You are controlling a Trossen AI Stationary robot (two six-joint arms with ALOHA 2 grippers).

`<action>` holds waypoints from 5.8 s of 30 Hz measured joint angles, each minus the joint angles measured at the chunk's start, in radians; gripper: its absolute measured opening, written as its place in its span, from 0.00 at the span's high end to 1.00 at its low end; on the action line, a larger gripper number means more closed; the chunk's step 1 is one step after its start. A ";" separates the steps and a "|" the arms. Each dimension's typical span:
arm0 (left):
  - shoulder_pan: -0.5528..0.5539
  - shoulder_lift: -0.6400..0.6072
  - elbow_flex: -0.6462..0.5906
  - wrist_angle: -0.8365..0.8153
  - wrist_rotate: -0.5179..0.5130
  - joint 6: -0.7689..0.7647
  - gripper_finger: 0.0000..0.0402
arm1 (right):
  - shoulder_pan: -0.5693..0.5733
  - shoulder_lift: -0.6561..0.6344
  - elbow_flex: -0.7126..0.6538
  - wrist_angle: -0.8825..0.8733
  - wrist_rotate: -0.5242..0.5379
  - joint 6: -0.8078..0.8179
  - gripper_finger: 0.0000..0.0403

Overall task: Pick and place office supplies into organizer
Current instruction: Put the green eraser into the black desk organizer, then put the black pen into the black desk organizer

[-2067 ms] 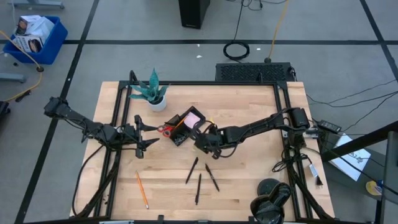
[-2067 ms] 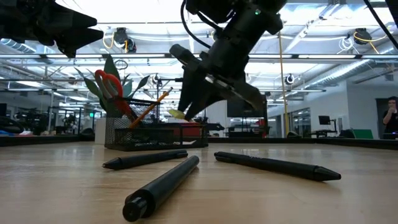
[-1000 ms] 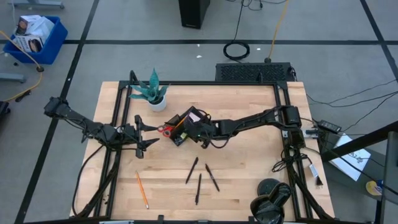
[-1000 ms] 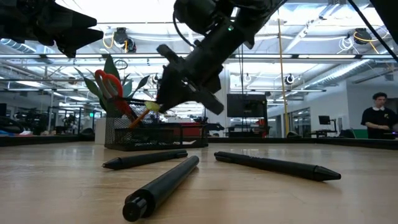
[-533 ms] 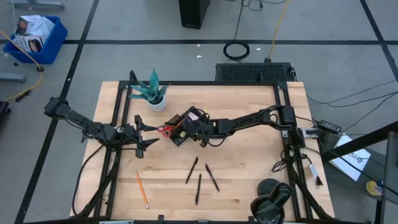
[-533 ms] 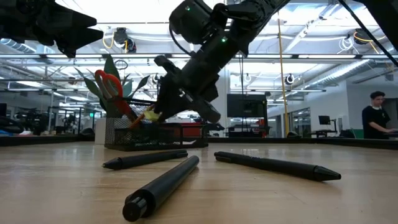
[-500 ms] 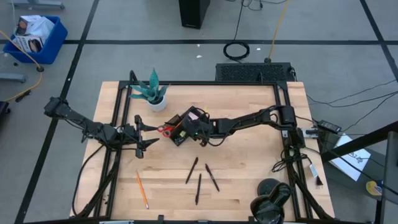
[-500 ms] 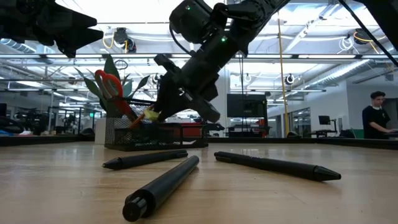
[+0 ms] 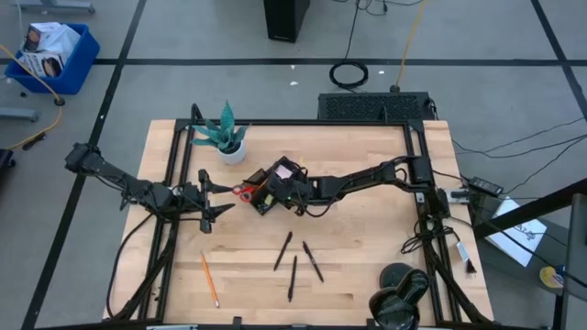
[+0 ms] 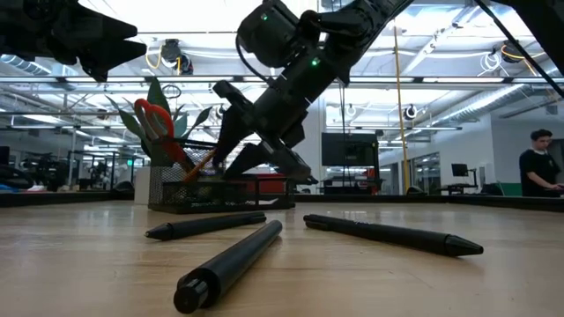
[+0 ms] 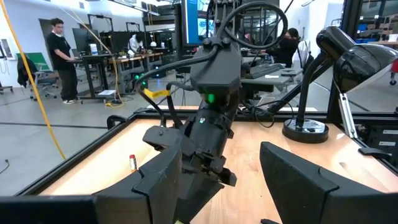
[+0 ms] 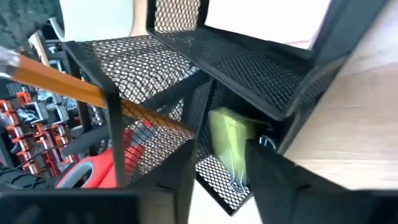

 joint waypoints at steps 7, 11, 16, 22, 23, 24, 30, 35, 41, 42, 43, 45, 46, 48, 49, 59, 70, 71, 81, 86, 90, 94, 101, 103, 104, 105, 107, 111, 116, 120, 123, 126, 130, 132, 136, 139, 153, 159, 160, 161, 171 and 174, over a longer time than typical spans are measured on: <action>0.000 0.000 0.000 0.000 0.000 0.000 0.44 | 0.006 0.000 0.000 0.011 -0.001 -0.035 0.45; 0.000 0.000 0.000 0.000 0.000 0.000 0.44 | 0.034 0.000 0.000 -0.005 0.002 -0.053 0.40; 0.000 0.000 0.000 0.000 0.000 0.000 0.44 | 0.072 -0.034 -0.001 -0.158 -0.091 -0.059 0.40; 0.000 0.000 0.000 0.000 0.000 0.000 0.44 | 0.118 -0.124 -0.001 -0.347 -0.162 -0.113 0.43; 0.000 0.000 0.000 0.001 0.000 0.000 0.44 | 0.130 -0.141 -0.001 -0.383 -0.160 -0.136 0.44; 0.000 0.000 0.000 0.001 0.000 0.000 0.44 | 0.145 -0.159 -0.001 -0.420 -0.162 -0.163 0.44; 0.000 0.000 0.000 0.000 0.000 0.000 0.44 | 0.251 -0.216 -0.003 -0.598 -0.163 -0.239 0.49; 0.000 0.000 0.000 0.001 0.000 0.000 0.44 | 0.330 -0.240 -0.008 -0.544 -0.161 -0.297 0.52; 0.000 0.000 0.000 0.000 0.000 0.000 0.44 | 0.384 -0.193 -0.011 -0.574 -0.163 -0.314 0.50; 0.000 0.000 0.000 0.000 0.000 0.000 0.44 | 0.393 -0.179 -0.011 -0.578 -0.160 -0.324 0.50; 0.000 0.000 0.000 0.000 0.000 0.000 0.44 | 0.403 -0.169 -0.011 -0.589 -0.160 -0.333 0.50; 0.000 0.000 0.000 0.001 0.000 0.000 0.44 | 0.420 -0.151 -0.011 -0.604 -0.164 -0.339 0.50; 0.000 0.000 0.000 0.001 0.000 0.000 0.44 | 0.427 -0.150 -0.012 -0.614 -0.174 -0.323 0.50; 0.000 0.000 0.000 0.001 0.000 0.000 0.44 | 0.438 -0.155 -0.012 -0.637 -0.190 -0.258 0.50; 0.000 0.000 0.000 0.001 0.000 0.000 0.44 | 0.445 -0.156 -0.011 -0.647 -0.187 -0.235 0.50; 0.000 0.000 0.000 0.001 0.000 0.000 0.44 | 0.518 -0.154 -0.046 -0.562 -0.157 -0.187 0.50; 0.000 0.000 0.000 0.000 0.000 0.000 0.44 | 0.528 -0.154 -0.046 -0.431 -0.062 -0.288 0.51; 0.000 0.000 0.000 0.000 0.000 0.000 0.44 | 0.528 -0.154 -0.046 -0.429 -0.053 -0.319 0.51; 0.000 0.000 0.000 0.000 0.000 0.000 0.44 | 0.530 -0.154 -0.046 -0.329 -0.028 -0.398 0.51; 0.000 0.000 0.000 0.000 0.000 0.000 0.44 | 0.531 -0.154 -0.046 -0.300 0.002 -0.418 0.51; 0.000 0.000 0.000 0.001 0.000 0.000 0.44 | 0.531 -0.154 -0.046 -0.326 0.021 -0.441 0.51; 0.000 0.000 0.000 0.001 0.000 0.000 0.44 | 0.530 -0.154 -0.038 -0.367 0.053 -0.484 0.51; 0.000 0.000 0.000 -0.002 0.000 0.000 0.44 | 0.515 -0.066 0.134 -0.701 0.044 -0.401 0.51; 0.000 0.000 0.000 0.000 0.000 0.000 0.44 | 0.503 -0.037 0.184 -0.787 -0.004 -0.381 0.51; 0.000 0.000 0.000 -0.001 0.000 0.000 0.44 | 0.499 -0.022 0.201 -0.815 -0.026 -0.371 0.51; 0.000 0.000 0.000 -0.002 0.000 0.000 0.44 | 0.495 -0.007 0.216 -0.830 -0.034 -0.369 0.51; 0.000 0.000 0.000 0.001 0.000 0.000 0.44 | 0.489 0.019 0.241 -0.838 -0.047 -0.373 0.51; 0.000 0.000 0.000 0.000 0.000 0.000 0.44 | 0.489 0.070 0.334 -0.911 -0.089 -0.367 0.51; 0.000 0.000 0.000 0.000 0.000 0.000 0.44 | 0.501 0.119 0.424 -1.022 -0.133 -0.382 0.51; 0.000 0.000 0.000 0.000 0.000 0.000 0.44 | 0.513 0.118 0.432 -0.978 -0.091 -0.439 0.51; 0.000 0.000 0.000 0.000 0.000 0.000 0.44 | 0.511 0.119 0.432 -0.974 -0.085 -0.447 0.51; 0.000 0.000 0.000 0.000 0.000 0.000 0.44 | 0.509 0.118 0.419 -0.974 -0.086 -0.400 0.51; 0.000 0.000 0.000 0.000 0.000 0.000 0.44 | 0.512 0.119 0.379 -0.973 -0.130 -0.386 0.51; 0.000 0.000 0.000 0.000 0.000 0.000 0.44 | 0.511 0.119 0.354 -0.972 -0.174 -0.363 0.51; 0.000 0.000 0.000 0.000 0.000 0.000 0.44 | 0.508 0.120 0.317 -0.975 -0.212 -0.341 0.51; 0.000 0.000 0.000 0.000 0.000 0.000 0.44 | 0.505 0.119 0.303 -0.968 -0.209 -0.339 0.51; 0.000 0.000 0.000 0.000 0.000 0.000 0.44 | 0.489 0.116 0.275 -0.934 -0.212 -0.361 0.59; 0.000 0.000 0.000 0.000 0.000 0.000 0.44 | 0.489 0.117 0.273 -0.941 -0.212 -0.366 0.75; 0.000 0.000 0.000 0.000 0.000 0.000 0.44 | 0.489 0.117 0.273 -0.942 -0.212 -0.369 0.77; 0.000 0.000 0.000 0.000 0.000 0.000 0.44 | 0.489 0.117 0.273 -0.942 -0.212 -0.374 0.80; 0.000 0.000 0.000 0.000 0.000 0.000 0.44 | 0.489 0.117 0.273 -0.932 -0.175 -0.397 0.96; 0.000 0.000 0.000 0.000 0.000 0.000 0.44 | 0.489 0.116 0.273 -0.927 -0.143 -0.412 0.94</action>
